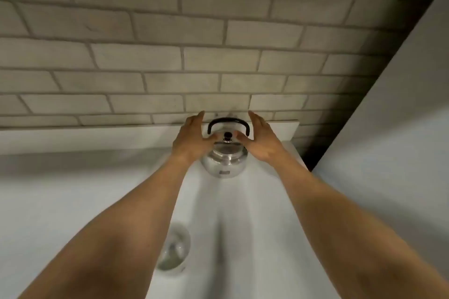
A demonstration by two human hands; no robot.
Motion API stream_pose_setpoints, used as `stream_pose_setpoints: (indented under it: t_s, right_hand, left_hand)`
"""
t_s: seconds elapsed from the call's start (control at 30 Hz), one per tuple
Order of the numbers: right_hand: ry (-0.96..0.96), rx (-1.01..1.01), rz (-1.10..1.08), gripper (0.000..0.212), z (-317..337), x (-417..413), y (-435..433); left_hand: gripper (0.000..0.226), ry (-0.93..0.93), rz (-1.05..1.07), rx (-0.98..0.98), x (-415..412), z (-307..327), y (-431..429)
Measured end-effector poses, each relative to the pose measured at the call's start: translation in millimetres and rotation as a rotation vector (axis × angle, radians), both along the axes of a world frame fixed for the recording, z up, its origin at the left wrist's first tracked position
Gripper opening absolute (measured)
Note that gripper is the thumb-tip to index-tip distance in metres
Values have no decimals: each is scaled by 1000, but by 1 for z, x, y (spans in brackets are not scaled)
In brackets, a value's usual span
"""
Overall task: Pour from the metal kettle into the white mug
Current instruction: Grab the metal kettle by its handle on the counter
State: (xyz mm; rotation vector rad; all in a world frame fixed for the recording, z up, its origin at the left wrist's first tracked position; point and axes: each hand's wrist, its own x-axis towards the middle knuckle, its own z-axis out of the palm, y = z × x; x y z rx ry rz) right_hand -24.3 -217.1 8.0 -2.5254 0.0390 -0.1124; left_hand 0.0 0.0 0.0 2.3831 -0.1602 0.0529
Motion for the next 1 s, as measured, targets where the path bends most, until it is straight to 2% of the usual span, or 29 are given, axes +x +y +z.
stream_pose_setpoints:
  t_s: [0.13, 0.2, 0.27, 0.33, 0.4, 0.43, 0.63, 0.73, 0.8, 0.9, 1.0]
  right_hand:
    - [113, 123, 122, 118, -13, 29, -9]
    - [156, 173, 181, 121, -20, 40, -11]
    - [135, 201, 213, 109, -24, 50, -17]
    - [41, 169, 237, 80, -28, 59, -18]
    - [-39, 185, 260, 50, -31, 65, -15]
    - [-53, 207, 268, 42, -30, 67, -13]
    - [-15, 128, 342, 30, -18, 70, -9]
    - [-44, 102, 353, 19, 0, 61, -8]
    - [-98, 116, 337, 22, 16, 49, -5]
    - [-175, 115, 308, 37, 42, 25, -1]
    - [-210, 72, 313, 32, 66, -4, 2]
  left_hand:
    - [103, 112, 3, -120, 15, -18, -13]
    - [98, 147, 29, -179, 25, -24, -20]
    - [76, 150, 32, -228, 31, -24, -24]
    - [47, 99, 52, -217, 33, -26, -26]
    - [33, 50, 75, -223, 32, -26, -25]
    - [31, 38, 81, -224, 31, -26, -25]
    - [29, 23, 46, -136, 22, -13, -20]
    - [23, 5, 44, -165, 13, 2, -17]
    - [21, 0, 47, -202, 2, 16, -17]
    - [21, -39, 37, -229, -21, 40, -15]
    - [23, -97, 26, -250, -52, 57, -10]
